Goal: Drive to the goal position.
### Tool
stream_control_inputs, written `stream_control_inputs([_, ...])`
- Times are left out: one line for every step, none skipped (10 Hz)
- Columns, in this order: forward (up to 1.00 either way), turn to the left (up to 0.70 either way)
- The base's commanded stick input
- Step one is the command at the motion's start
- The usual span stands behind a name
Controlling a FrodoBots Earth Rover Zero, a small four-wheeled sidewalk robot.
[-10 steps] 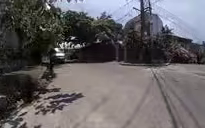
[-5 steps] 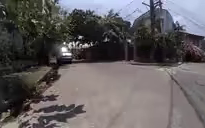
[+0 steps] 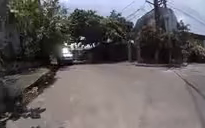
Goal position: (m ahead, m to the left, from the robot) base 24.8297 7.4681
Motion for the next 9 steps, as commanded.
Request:
stream_control_inputs([1.00,0.00])
stream_control_inputs([1.00,0.00])
stream_control_inputs([1.00,0.01])
stream_control_inputs([1.00,0.16])
stream_control_inputs([1.00,0.33])
stream_control_inputs([1.00,0.34])
stream_control_inputs([1.00,0.17])
stream_control_inputs([1.00,-0.03])
stream_control_inputs([1.00,-0.01])
